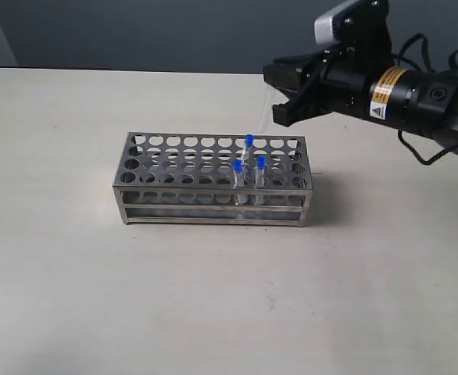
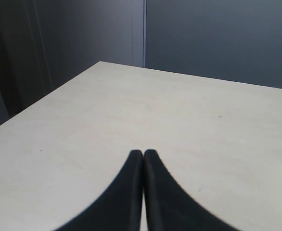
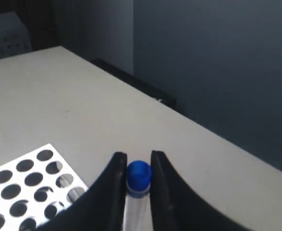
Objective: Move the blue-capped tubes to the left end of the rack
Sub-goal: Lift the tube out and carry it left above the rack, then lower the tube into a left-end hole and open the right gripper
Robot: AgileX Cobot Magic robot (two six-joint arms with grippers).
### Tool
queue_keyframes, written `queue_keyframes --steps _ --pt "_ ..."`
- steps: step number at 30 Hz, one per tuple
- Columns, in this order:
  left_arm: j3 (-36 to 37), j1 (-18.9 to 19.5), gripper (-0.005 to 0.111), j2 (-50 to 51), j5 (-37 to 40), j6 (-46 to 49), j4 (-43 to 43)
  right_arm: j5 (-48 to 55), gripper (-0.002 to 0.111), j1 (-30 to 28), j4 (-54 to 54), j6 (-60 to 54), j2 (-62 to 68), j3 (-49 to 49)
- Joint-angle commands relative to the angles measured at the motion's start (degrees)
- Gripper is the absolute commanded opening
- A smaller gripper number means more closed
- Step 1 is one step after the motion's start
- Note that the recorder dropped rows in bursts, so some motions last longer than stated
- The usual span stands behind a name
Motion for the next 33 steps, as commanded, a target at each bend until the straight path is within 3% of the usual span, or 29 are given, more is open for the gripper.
queue_keyframes --steps 1,8,15,21,33 --pt "-0.1 0.1 0.001 -0.2 0.1 -0.1 0.0 1.0 0.0 2.2 -1.0 2.2 -1.3 -3.6" --pt "-0.1 0.1 0.001 -0.2 0.1 -0.1 0.0 7.8 0.0 11.8 -4.2 5.7 3.9 -15.2" --pt "-0.1 0.1 0.001 -0.2 0.1 -0.1 0.0 11.1 0.0 17.5 -4.6 6.8 13.1 -25.3" --pt "-0.1 0.1 0.001 -0.2 0.1 -0.1 0.0 11.4 0.0 19.1 -6.2 10.2 19.1 -30.8" --pt "-0.1 0.1 0.001 -0.2 0.1 -0.1 0.0 10.9 0.0 19.1 -6.5 10.6 23.1 -31.3"
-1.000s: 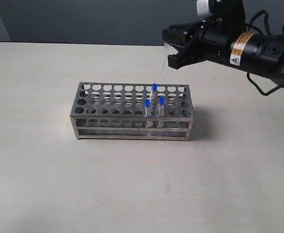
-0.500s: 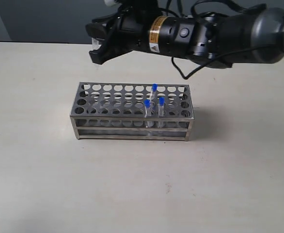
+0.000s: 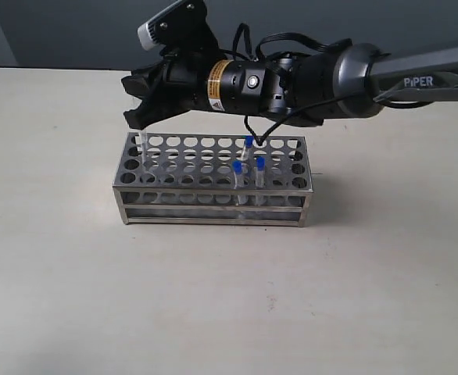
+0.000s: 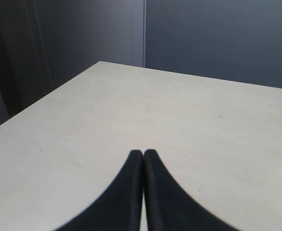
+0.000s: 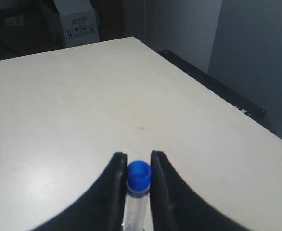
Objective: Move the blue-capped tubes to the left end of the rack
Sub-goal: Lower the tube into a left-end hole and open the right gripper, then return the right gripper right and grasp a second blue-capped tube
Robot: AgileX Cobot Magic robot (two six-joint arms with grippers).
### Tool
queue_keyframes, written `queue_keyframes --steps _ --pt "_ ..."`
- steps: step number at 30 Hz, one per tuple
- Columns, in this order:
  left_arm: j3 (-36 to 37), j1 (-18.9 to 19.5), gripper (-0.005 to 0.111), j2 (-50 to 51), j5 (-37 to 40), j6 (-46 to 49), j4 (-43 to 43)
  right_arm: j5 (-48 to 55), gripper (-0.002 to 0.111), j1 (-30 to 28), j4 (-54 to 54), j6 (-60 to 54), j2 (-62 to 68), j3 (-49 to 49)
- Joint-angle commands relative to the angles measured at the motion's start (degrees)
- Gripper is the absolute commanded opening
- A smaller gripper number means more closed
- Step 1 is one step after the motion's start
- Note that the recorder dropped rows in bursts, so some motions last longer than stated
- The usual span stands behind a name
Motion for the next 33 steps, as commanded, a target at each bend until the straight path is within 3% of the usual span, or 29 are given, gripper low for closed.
queue_keyframes --steps 1,13,16,18,22,27,33 --pt "-0.1 0.1 0.001 -0.2 0.1 -0.1 0.0 -0.6 0.0 0.0 -0.2 0.1 0.4 -0.3" --pt "-0.1 0.1 0.001 -0.2 0.1 -0.1 0.0 -2.0 0.002 0.3 0.3 0.2 5.6 -3.2" --pt "-0.1 0.1 0.001 -0.2 0.1 -0.1 0.0 -1.9 0.026 0.4 0.2 2.3 6.8 -3.3" --pt "-0.1 0.1 0.001 -0.2 0.1 -0.1 0.0 -1.0 0.035 0.4 0.0 2.7 6.8 -3.3" --pt "-0.1 0.1 0.001 -0.2 0.1 -0.1 0.0 6.9 0.036 0.4 0.0 7.8 1.9 -3.3" --pt "-0.1 0.1 0.001 -0.2 0.1 -0.1 0.0 15.3 0.035 0.4 -3.5 5.6 -8.2 -0.7" --pt "-0.1 0.1 0.001 -0.2 0.1 -0.1 0.0 15.1 0.035 -1.3 -4.5 4.1 -21.6 14.2"
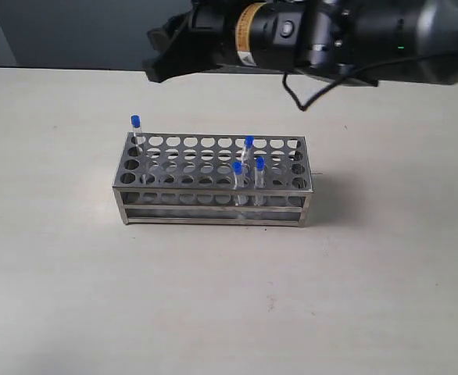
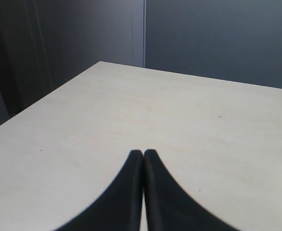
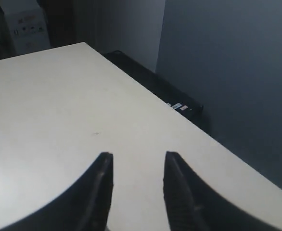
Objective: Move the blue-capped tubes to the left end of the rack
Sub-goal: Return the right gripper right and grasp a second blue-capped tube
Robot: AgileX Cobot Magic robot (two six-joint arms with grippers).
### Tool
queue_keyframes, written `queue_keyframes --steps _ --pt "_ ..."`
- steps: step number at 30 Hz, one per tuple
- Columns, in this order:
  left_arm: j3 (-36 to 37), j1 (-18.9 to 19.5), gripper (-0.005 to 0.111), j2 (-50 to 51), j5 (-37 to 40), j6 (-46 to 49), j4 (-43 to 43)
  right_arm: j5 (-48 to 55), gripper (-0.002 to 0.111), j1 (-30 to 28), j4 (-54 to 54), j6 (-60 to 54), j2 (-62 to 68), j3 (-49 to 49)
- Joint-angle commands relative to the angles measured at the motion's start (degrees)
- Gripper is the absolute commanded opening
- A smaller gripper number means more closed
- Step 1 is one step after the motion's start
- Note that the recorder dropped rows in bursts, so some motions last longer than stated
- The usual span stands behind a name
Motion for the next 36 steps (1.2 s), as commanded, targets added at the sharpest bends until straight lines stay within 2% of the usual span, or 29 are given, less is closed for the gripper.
queue_keyframes --steps 1,7,12,14,26,36 --pt "-0.1 0.1 0.001 -0.2 0.1 -0.1 0.0 -0.2 0.035 -2.4 -0.8 -1.0 -9.2 12.9" --pt "-0.1 0.1 0.001 -0.2 0.1 -0.1 0.0 -6.6 0.035 -8.9 3.7 -2.2 -18.4 30.6" --pt "-0.1 0.1 0.001 -0.2 0.1 -0.1 0.0 -13.1 0.035 -12.0 16.4 -12.1 -18.1 39.3" --pt "-0.1 0.1 0.001 -0.2 0.1 -0.1 0.0 -14.9 0.035 -12.0 19.1 -14.5 -17.1 40.0" --pt "-0.1 0.1 0.001 -0.2 0.1 -0.1 0.0 -22.1 0.035 -12.0 19.6 -14.5 -9.3 40.0" --pt "-0.1 0.1 0.001 -0.2 0.1 -0.1 0.0 -23.8 0.035 -12.0 19.8 -15.7 -7.4 39.2"
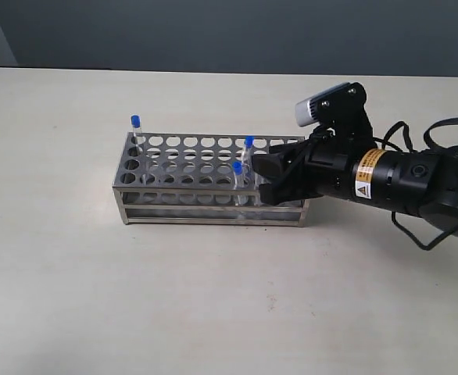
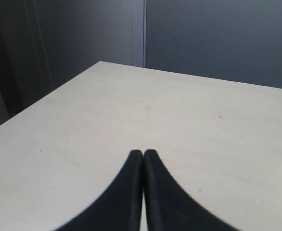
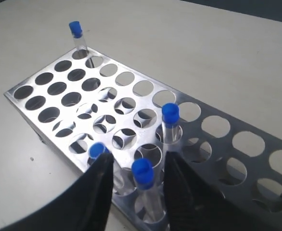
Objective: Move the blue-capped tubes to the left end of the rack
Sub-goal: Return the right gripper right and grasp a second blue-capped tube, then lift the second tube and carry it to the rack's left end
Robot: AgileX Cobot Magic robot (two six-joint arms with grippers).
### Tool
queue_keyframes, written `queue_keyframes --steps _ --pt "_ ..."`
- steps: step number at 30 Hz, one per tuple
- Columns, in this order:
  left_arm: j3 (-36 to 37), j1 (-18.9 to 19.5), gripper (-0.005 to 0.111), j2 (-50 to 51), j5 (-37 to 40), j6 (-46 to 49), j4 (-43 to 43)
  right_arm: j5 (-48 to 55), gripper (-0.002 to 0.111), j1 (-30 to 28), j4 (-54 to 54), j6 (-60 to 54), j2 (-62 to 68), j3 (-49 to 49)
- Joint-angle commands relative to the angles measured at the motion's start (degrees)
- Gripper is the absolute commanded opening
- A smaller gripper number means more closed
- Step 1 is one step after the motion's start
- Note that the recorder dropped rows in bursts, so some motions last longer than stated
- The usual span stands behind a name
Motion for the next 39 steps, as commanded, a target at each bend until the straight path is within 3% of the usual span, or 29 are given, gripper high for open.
queue_keyframes --steps 1,14,16,21,33,39 --pt "-0.1 0.1 0.001 -0.2 0.1 -0.1 0.0 -1.7 0.035 -0.4 0.4 -0.9 1.3 -1.0" --pt "-0.1 0.1 0.001 -0.2 0.0 -0.1 0.1 1.2 0.034 -0.4 0.1 -0.9 7.2 -4.8" --pt "-0.1 0.1 0.001 -0.2 0.0 -0.1 0.1 2.2 0.029 -0.4 0.1 -0.9 7.4 -4.8" --pt "-0.1 0.1 0.001 -0.2 0.0 -0.1 0.1 2.6 -0.001 -0.4 0.1 -0.9 7.4 -4.8" --pt "-0.1 0.1 0.001 -0.2 0.1 -0.1 0.1 3.1 -0.001 -0.4 -0.6 -0.9 -3.6 -5.0" --pt "-0.1 0.1 0.001 -0.2 0.1 -0.1 0.1 3.1 -0.001 1.5 -1.4 -0.9 -7.4 -10.1"
